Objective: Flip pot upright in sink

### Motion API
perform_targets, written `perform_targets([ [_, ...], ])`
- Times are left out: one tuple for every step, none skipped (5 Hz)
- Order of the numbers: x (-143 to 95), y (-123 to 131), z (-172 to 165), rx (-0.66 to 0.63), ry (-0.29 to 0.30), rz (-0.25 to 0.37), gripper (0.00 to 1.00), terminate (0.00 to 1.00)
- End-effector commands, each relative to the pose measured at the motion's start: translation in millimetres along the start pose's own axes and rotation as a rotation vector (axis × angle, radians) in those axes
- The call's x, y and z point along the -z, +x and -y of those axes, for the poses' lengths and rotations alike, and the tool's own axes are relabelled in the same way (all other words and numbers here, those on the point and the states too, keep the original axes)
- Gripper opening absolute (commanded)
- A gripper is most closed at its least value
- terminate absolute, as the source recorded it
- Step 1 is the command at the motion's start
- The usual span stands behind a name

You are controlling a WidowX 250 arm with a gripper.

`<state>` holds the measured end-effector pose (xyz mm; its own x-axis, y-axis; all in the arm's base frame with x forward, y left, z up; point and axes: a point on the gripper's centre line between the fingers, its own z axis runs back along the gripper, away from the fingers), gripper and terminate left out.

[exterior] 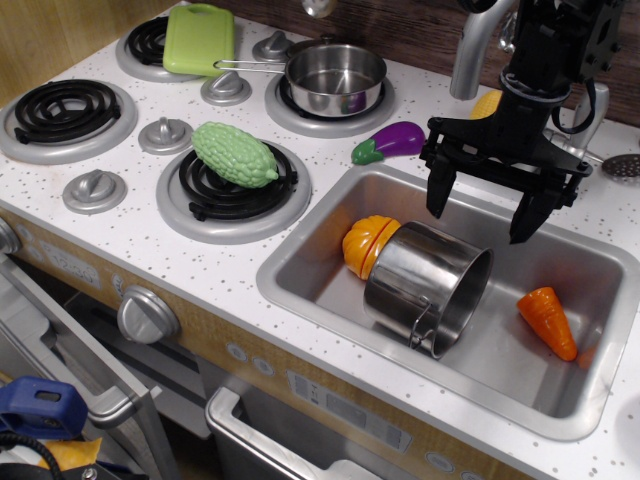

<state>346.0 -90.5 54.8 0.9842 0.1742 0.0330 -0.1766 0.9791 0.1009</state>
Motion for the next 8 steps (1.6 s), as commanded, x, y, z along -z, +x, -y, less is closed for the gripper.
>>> perform_targets([
  [0.0, 0.0, 0.0, 0.0, 0.0, 0.0, 1.0, 0.0],
  [-3.8, -0.1, 14.2, -0.016, 0.017, 0.005, 1.0, 0.0],
  [-6.6, 1.3, 22.7, -0.012, 0.054, 0.02, 1.0, 0.0],
  [-0.4, -1.6, 36.0, -0.019, 0.101, 0.06, 1.0, 0.0],
  [6.5, -4.8, 40.5, -0.01, 0.235, 0.065, 1.0, 0.0],
  [11.7, -2.3, 31.8, 0.017, 0.3, 0.082, 1.0, 0.0],
  [21.2, 0.3, 26.7, 0.048, 0.374, 0.108, 1.0, 0.0],
  [26.9, -0.4, 16.0, 0.063, 0.392, 0.125, 1.0, 0.0],
])
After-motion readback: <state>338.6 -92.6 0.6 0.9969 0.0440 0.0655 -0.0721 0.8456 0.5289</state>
